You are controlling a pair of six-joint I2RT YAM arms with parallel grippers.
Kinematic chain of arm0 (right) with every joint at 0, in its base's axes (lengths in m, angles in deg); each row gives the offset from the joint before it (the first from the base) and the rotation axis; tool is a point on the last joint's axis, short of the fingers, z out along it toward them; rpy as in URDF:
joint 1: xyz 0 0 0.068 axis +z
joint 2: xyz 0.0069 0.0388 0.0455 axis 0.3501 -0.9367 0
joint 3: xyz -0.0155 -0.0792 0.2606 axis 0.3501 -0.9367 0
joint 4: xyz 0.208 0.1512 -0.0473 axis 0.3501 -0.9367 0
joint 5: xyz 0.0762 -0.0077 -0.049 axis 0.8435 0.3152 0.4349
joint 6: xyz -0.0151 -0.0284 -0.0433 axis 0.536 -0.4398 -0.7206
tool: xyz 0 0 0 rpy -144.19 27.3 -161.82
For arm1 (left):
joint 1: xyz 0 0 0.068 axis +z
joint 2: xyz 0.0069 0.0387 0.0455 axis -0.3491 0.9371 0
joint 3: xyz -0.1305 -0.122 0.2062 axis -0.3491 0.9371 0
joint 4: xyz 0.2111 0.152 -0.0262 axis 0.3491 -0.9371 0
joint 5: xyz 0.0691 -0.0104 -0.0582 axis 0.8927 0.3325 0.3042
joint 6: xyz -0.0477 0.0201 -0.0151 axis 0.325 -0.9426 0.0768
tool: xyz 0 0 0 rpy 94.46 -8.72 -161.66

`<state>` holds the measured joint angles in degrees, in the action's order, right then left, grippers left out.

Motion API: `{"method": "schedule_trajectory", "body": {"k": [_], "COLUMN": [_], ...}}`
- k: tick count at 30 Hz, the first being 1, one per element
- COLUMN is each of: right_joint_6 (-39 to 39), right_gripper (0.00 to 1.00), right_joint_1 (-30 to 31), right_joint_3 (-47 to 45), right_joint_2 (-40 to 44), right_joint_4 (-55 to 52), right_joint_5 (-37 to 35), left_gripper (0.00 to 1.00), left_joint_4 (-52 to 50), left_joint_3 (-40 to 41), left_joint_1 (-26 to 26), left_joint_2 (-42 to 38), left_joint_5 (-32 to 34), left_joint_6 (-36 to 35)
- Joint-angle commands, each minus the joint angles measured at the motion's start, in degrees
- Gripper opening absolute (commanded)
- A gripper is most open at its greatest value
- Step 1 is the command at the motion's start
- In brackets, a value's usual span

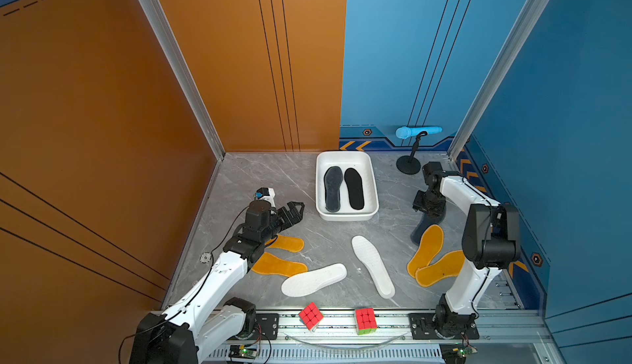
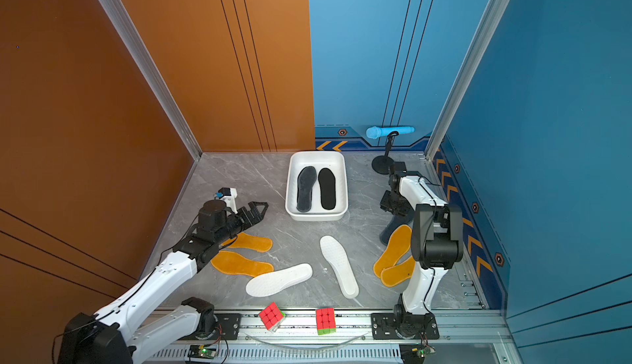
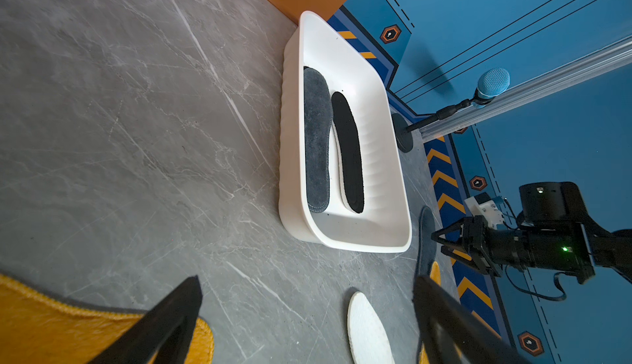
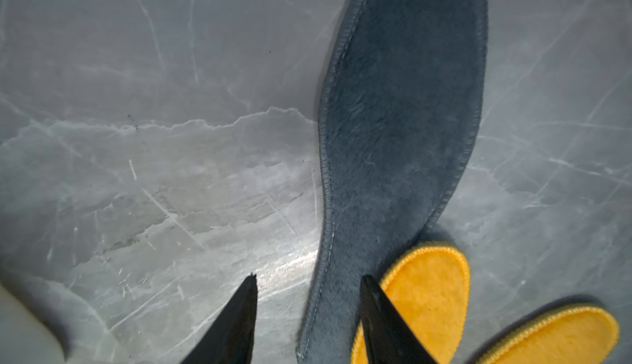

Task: Put the insoles into the storage box
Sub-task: Pick up the insole from the center of the board.

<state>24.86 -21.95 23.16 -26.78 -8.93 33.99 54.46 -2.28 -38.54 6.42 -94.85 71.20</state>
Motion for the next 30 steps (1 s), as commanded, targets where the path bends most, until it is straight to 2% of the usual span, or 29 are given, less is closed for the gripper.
{"method": "schedule_trajectory", "body": {"k": [1,11,13,17,20,25,30], "right_joint_6": [0.6,-0.5,-1.0,-3.3,-5.7,-10.1,-13.5], "right_gripper": [0.52,0.53,0.50,0.30,0.22,0.15,0.14], "right_joint_1": [-0.7,-1.6,-1.5,-0.7,0.5,3.0,5.5], "right_joint_3": [1.8,2.1,2.2,2.6,2.7,2.5,2.3], "right_joint_2": [-1.9,-6.7,-7.6,-8.4,-8.2,-7.4,-5.9], "right_joint_4": [-3.4,-2.0,-1.6,-0.5,0.6,2.4,3.3], "right_joint_5": [-4.9,-0.5,1.3,5.2,7.9,9.3,11.0], "left_gripper": [0.98,0.98,0.98,0.98,0.98,0.98,0.98], "left_joint_4": [-0.8,-0.9,-1.0,-1.4,-1.7,-1.7,-1.8], "left_joint_3": [-1.6,-1.5,-1.6,-1.4,-1.3,-1.0,-0.8], "left_joint_1": [-0.4,-0.3,-0.3,-0.3,-0.2,-0.3,-0.2], "left_joint_2": [-0.2,0.0,-0.1,-0.5,-0.9,-1.3,-1.4], "left_joint_5": [0.2,0.2,0.2,0.3,0.6,0.8,0.8], "left_joint_6": [0.0,-0.1,-0.1,-0.2,-0.3,-0.1,-0.1]}}
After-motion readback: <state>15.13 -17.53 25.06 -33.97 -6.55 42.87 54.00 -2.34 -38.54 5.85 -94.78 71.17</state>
